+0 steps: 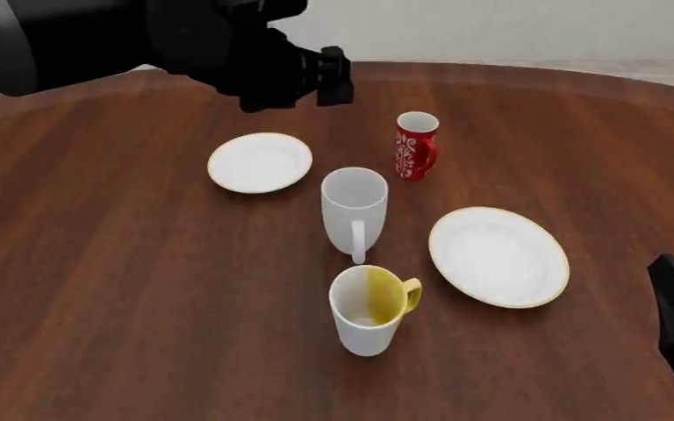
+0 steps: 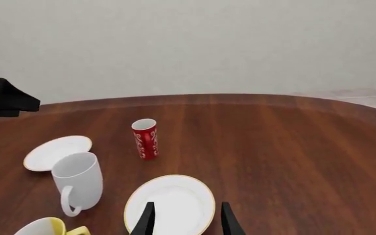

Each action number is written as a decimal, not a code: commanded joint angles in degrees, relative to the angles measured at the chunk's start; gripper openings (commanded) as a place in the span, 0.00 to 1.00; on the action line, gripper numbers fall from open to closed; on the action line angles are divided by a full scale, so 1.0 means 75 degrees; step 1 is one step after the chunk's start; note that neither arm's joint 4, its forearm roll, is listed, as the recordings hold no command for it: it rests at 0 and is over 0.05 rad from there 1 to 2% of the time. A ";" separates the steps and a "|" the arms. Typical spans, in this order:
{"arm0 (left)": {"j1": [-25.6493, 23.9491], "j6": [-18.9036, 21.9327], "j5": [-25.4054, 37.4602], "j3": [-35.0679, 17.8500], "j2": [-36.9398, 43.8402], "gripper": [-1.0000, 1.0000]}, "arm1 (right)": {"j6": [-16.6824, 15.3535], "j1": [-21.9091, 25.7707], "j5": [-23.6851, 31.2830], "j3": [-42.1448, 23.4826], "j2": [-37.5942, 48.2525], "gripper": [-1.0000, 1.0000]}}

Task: Put the white mug on the left plate.

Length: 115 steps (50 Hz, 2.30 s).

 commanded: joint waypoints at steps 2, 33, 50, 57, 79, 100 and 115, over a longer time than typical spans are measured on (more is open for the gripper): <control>-0.0001 -0.0342 -0.0163 0.0347 -0.0069 1.00 | 0.0061 0.0029 0.0089 0.0000 -0.0108 1.00; -0.0174 -0.1046 -0.0817 0.1449 -0.0163 1.00 | 0.0199 0.0028 0.0043 0.0000 -0.0098 1.00; -0.0245 -0.1494 -0.1129 0.1629 0.0126 1.00 | 0.0238 0.0031 0.0030 0.0000 -0.0093 1.00; -0.0215 -0.1611 -0.1251 0.1753 0.0211 1.00 | 0.0246 0.0038 0.0012 0.0000 -0.0061 1.00; -0.0527 -0.2174 -0.1553 0.1841 0.0709 1.00 | 0.0268 0.0043 0.0010 0.0001 -0.0037 1.00; -0.0609 -0.2399 -0.1684 0.1960 0.0915 1.00 | 0.0296 0.0045 0.0015 0.0001 -0.0043 1.00; -0.0660 -0.2574 -0.1833 0.2059 0.1115 1.00 | 0.0337 0.0023 0.0001 0.0001 -0.0030 1.00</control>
